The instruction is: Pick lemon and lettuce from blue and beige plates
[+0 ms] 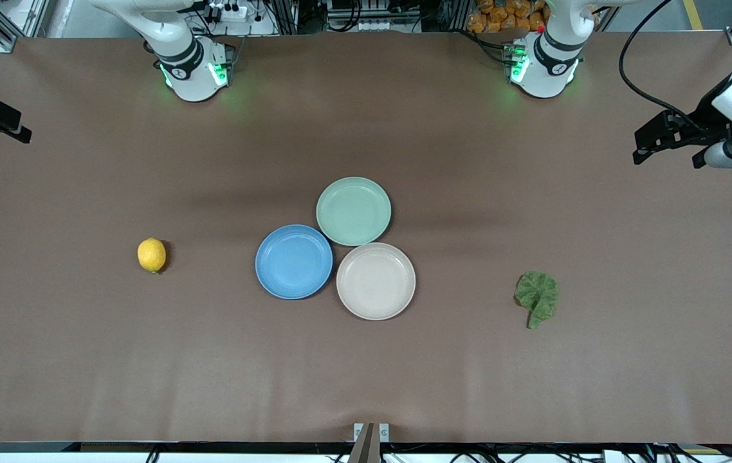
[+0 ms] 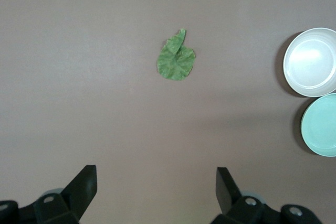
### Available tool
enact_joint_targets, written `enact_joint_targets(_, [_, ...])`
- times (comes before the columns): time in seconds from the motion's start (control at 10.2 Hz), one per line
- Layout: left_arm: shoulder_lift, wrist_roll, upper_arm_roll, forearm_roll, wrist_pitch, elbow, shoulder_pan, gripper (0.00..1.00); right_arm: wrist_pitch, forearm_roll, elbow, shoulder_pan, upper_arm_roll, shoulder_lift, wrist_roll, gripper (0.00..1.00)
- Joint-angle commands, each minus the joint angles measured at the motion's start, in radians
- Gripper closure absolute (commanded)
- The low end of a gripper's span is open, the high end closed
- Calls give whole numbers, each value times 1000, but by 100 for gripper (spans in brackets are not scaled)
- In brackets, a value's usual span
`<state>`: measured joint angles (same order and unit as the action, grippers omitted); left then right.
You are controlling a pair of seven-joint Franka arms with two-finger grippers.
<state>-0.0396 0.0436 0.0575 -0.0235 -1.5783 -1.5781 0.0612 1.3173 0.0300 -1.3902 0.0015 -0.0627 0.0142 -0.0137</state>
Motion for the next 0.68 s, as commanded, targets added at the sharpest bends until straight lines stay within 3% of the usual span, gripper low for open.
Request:
enact_joint_targets(0.0, [-11, -21, 13, 34, 24, 24, -15, 0, -13, -18, 8, -15, 15, -10, 8, 0])
enact_joint_targets(0.59, [-10, -21, 13, 36, 26, 63, -15, 0, 0, -15, -4, -15, 20, -11, 8, 0])
